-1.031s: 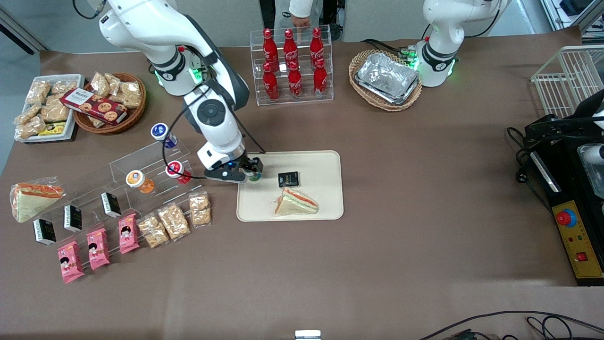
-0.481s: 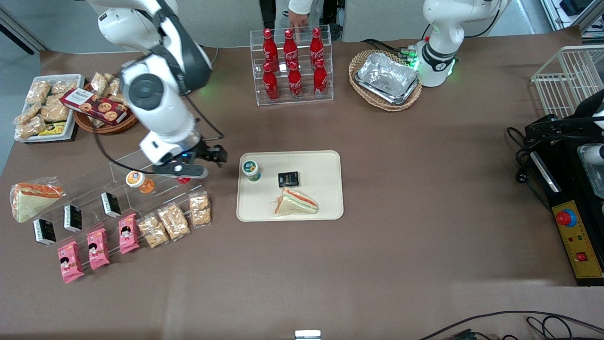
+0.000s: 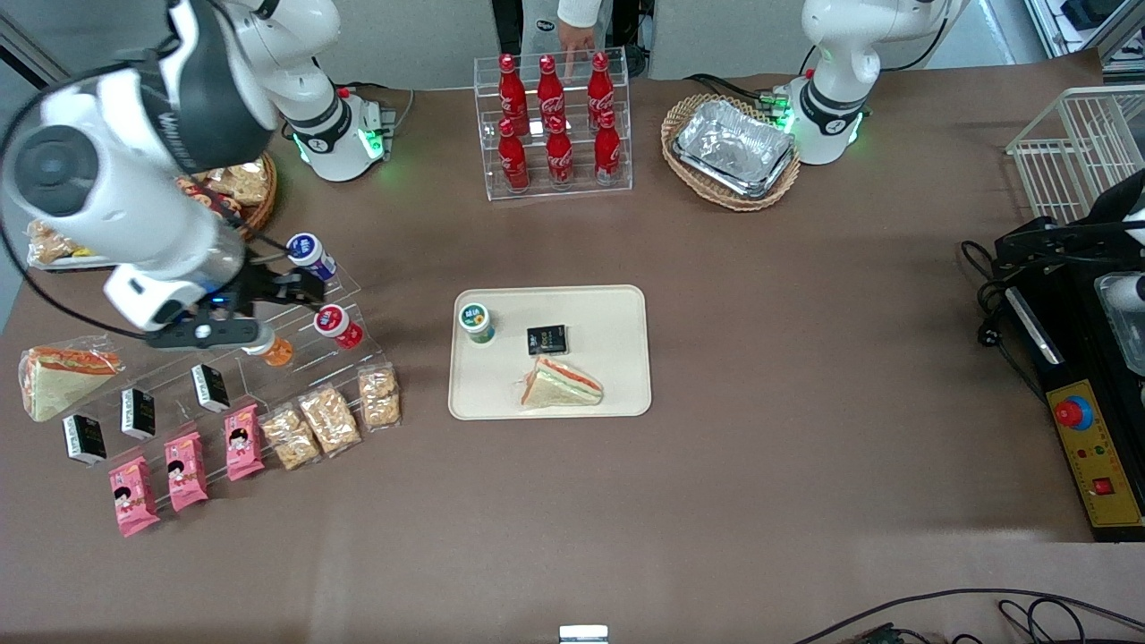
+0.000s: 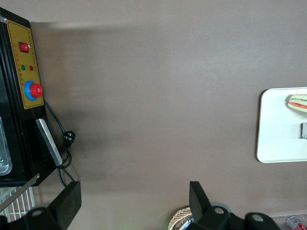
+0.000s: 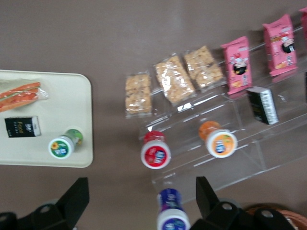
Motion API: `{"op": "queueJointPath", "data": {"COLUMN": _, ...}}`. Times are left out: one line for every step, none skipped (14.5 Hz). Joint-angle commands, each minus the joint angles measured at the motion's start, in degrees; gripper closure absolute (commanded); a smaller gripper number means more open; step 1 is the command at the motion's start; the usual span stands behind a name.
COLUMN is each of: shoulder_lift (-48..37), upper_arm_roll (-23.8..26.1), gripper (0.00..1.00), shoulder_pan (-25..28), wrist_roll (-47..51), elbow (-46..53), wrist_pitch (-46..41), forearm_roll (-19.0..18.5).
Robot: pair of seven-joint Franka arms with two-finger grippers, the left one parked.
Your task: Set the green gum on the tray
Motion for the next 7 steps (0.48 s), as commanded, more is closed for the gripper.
{"op": "queueJointPath", "data": {"shoulder_lift": 1.1, "upper_arm_roll": 0.4, "gripper": 0.01, "shoulder_pan": -6.2, "wrist_roll": -8.5, "elbow": 6.8, "wrist_pitch": -5.9, "forearm_roll": 1.2}}
{"op": "queueJointPath", "data": {"shoulder_lift": 1.1, "upper_arm_roll": 0.4, "gripper": 0.01, "shoulder_pan": -7.7, "wrist_roll": -9.1, "elbow": 7.9, "wrist_pitch": -6.8, "forearm_roll": 1.2}}
{"op": "queueJointPath", "data": {"shoulder_lift": 1.1, "upper_arm_roll": 0.4, "gripper": 0.01, "shoulder_pan": -9.0, "wrist_roll": -9.2, "elbow": 8.7, "wrist_pitch": -7.6, "forearm_roll": 1.1}}
{"op": "queueJointPath", "data": {"shoulder_lift": 1.1, "upper_arm_roll": 0.4, "gripper": 0.01, "shoulder_pan": -9.8, "wrist_roll": -9.3, "elbow": 9.6, "wrist_pitch": -8.2, "forearm_roll": 0.9}}
{"op": "queueJointPath", "data": {"shoulder_lift": 1.1, "upper_arm_roll": 0.4, "gripper": 0.01, "shoulder_pan": -10.1, "wrist_roll": -10.3, "elbow": 10.2, "wrist_pitch": -8.6, "forearm_roll": 0.4}}
{"op": "queueJointPath", "data": {"shoulder_lift": 1.1, "upper_arm_roll": 0.2, "gripper": 0.01, "shoulder_pan": -10.2, "wrist_roll": -12.0, "elbow": 10.3, "wrist_pitch": -8.7, "forearm_roll": 0.3}}
{"op": "queueJointPath", "data": {"shoulder_lift": 1.1, "upper_arm_roll": -0.5, "gripper": 0.01, "shoulder_pan": -10.2, "wrist_roll": -13.1, "elbow": 10.3, "wrist_pitch": -8.8, "forearm_roll": 0.3}}
